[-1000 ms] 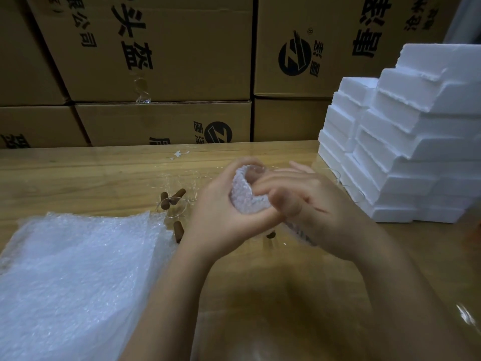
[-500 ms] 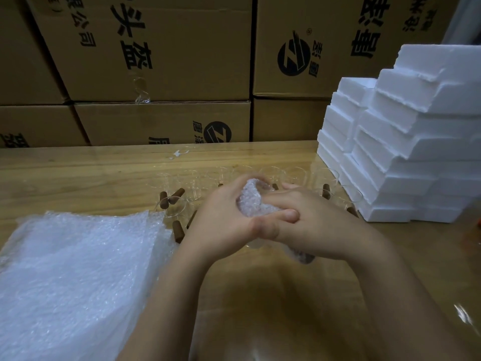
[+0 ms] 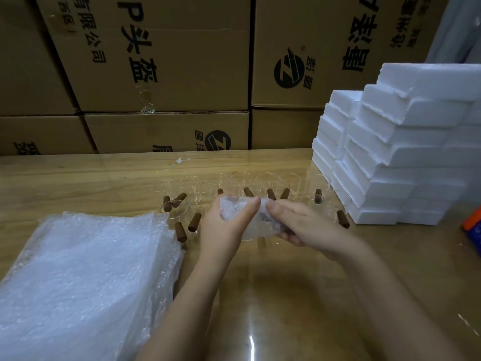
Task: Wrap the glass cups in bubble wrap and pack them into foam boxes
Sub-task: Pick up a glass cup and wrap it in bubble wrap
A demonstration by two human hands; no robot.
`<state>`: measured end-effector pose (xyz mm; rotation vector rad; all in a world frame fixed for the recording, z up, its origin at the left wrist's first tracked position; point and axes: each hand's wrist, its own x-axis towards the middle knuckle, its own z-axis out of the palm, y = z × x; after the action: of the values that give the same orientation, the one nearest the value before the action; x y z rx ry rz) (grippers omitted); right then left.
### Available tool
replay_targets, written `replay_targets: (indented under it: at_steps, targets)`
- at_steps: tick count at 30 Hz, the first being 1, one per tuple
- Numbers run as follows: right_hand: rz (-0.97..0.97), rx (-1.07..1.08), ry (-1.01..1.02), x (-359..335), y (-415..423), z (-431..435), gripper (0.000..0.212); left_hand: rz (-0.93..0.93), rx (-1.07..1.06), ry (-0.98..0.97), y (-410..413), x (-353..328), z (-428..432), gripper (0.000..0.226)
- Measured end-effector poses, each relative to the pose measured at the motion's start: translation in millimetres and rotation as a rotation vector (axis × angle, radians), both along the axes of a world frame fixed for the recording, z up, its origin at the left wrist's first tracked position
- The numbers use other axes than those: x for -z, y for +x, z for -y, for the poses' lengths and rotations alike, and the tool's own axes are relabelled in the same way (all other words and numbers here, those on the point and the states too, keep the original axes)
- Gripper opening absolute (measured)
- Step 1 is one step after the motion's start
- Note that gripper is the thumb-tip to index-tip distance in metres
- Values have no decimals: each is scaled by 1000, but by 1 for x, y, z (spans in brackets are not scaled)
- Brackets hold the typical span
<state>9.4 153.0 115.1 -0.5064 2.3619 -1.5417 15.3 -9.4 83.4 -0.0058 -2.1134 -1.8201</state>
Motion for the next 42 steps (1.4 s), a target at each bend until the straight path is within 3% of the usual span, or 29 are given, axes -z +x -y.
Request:
replay_targets:
  at_steps: [2,6,9,12,14,18,20,23,26,30,35,37,40,42]
  targets:
    - [-42,52,-16,16,4,5,42,60,13,3,6,9,0,42]
    - [-100,98,0,41,14,6,24,214,164,-73,18,30,8,77]
    - [-49,64,-8,51,23,2,26,305,323,58,31,45,16,80]
    - [-38,14,190,43,30,-1,26,310,311,113,37,55,19,78]
    - [-228,117,362,13,27,-12,29,308,256,214,37,57,19,68]
    - [-945,734,263,-90,20,-61,17,308,243,403,36,65,24,48]
    - [-1098,932,420,-132,6,-93,25,315,266,411,38,68,25,49]
    - [-881,997,766,-161,-21,-131,49,291,287,427,39,67,23,53]
    - [-736,971,872,-159,-39,-153,54,260,285,488,37,60,24,48]
    - [-758,976,843,-144,-51,-155,47,197,295,447,32,43,29,57]
    - [-789,1012,662,-148,-52,-149,41,121,326,425,32,22,32,27]
    - [-869,1014,589,-154,-46,-144,41,90,318,475,35,13,34,38]
    - [-1065,929,449,-151,-26,-128,43,37,268,515,43,-9,36,95]
    - [-1168,819,393,-132,-5,-109,38,-28,255,507,49,-25,37,116]
